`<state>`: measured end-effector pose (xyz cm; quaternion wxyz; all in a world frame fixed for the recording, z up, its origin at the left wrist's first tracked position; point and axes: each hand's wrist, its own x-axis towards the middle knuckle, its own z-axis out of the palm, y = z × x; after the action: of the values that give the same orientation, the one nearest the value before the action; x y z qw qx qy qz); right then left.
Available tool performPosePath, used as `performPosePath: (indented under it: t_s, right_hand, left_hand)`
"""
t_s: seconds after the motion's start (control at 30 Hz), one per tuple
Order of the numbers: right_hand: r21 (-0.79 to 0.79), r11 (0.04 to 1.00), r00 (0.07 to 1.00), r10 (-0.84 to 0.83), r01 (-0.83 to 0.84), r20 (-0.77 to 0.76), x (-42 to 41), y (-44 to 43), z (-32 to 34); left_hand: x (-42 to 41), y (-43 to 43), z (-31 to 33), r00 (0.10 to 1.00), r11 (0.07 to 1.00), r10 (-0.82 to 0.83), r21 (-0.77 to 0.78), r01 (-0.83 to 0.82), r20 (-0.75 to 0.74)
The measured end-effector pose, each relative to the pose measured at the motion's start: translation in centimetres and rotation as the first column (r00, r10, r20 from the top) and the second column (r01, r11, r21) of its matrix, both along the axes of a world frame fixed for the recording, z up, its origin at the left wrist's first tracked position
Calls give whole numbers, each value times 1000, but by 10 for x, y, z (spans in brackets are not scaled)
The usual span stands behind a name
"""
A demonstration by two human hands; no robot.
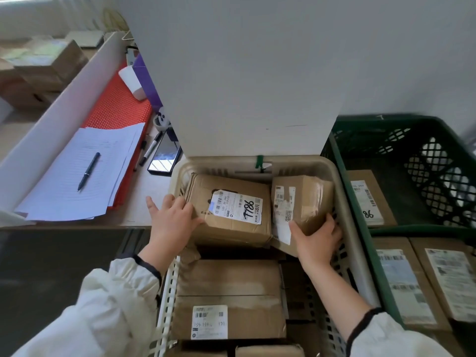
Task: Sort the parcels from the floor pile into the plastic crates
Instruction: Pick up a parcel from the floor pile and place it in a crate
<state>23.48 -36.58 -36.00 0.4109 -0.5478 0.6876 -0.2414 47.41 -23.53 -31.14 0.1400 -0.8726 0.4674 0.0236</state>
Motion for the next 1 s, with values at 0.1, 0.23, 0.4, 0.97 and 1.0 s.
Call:
performPosePath:
  t_s: [0.1,0.23,0.4,0.97,1.0]
  right_hand:
    - [31,1000,999,-5,6,-53,-6,15,-5]
    - [39,999,998,-23,26,-61,-18,37,-9]
    - [-39,999,997,18,-21,-70,-30,41,0]
    - [183,982,988,27,-55,149,-52,40,25]
    - [240,969,974,-4,-52,226,-53,38,24]
  left_hand:
    - [4,6,9,995,989,-96,111,94,11]
    - [0,5,10,980,952,-188,259,165,66]
    - [-13,5,-3,979,930,-186,338,147,84]
    - [-144,4,-15,363,898,16,-146,-415,-931]
    - [-154,0,-17,226,869,31,-85,-487,-974]
